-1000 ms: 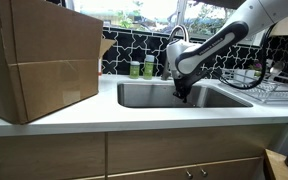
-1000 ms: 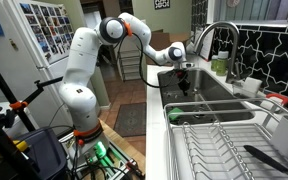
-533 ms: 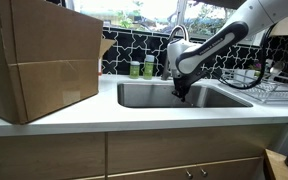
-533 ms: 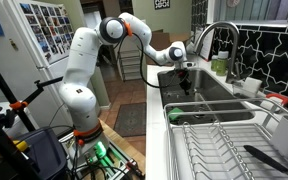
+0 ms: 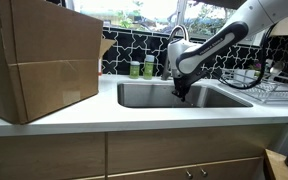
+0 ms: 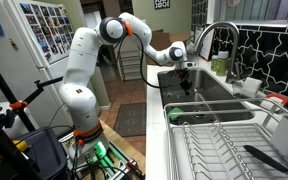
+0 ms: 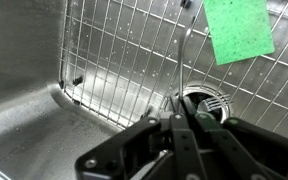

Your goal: Rinse the fork under the faucet

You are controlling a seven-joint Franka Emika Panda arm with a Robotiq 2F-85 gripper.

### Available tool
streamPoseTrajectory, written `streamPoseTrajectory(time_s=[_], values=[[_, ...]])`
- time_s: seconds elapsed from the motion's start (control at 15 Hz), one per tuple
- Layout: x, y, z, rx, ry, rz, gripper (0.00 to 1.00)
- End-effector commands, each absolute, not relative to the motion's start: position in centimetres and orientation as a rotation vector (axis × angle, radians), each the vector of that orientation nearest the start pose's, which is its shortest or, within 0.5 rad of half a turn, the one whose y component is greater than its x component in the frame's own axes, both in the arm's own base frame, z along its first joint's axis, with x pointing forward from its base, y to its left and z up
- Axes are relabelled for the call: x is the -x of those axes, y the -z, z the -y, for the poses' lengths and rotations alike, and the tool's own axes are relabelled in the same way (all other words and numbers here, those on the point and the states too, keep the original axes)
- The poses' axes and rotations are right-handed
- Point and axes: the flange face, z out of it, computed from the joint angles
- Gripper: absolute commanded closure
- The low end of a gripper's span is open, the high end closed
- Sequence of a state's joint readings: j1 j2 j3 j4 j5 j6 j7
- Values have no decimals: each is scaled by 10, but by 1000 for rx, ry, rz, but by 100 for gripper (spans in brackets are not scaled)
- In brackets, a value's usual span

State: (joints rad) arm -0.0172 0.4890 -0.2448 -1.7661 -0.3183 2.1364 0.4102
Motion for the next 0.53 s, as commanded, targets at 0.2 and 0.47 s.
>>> streamPoseTrajectory(time_s=[0.2, 0.47], values=[[-624, -290, 175, 3402, -115, -810, 99], [-624, -291, 178, 3397, -108, -818, 99]])
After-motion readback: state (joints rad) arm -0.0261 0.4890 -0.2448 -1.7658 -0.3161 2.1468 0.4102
